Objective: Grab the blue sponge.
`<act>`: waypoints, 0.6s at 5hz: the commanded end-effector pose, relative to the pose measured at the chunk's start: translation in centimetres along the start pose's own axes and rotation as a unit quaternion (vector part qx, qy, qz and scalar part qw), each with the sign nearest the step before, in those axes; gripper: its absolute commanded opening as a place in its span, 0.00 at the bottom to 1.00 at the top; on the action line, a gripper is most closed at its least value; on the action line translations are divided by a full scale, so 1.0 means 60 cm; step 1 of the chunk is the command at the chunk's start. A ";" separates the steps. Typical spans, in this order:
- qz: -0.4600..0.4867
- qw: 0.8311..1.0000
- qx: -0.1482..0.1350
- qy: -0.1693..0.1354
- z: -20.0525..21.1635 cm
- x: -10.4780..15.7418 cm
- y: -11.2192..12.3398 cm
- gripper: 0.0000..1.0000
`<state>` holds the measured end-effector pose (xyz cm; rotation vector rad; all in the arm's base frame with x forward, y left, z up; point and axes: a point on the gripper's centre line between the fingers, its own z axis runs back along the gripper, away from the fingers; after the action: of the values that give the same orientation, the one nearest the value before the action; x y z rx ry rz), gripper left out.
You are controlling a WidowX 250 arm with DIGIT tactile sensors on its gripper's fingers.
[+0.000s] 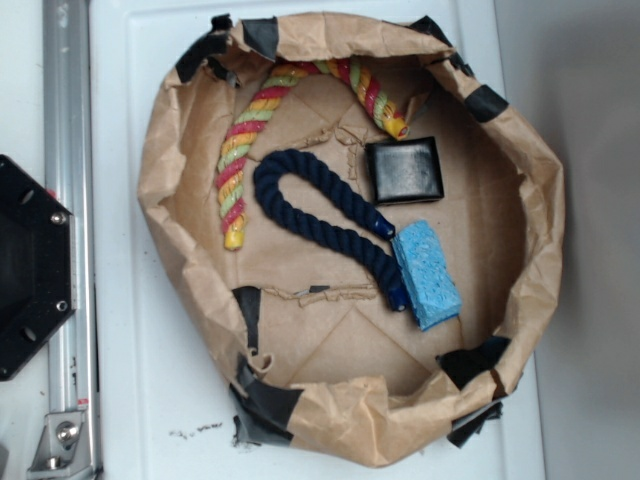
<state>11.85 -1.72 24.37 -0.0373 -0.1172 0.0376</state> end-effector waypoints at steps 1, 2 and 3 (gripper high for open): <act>0.000 1.000 0.000 0.000 0.000 0.000 0.000 1.00; -0.087 0.995 -0.031 -0.028 -0.031 0.081 0.031 1.00; -0.168 0.985 -0.003 -0.049 -0.087 0.164 0.042 1.00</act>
<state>21.73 0.78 19.24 -0.0331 -0.1800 -0.3071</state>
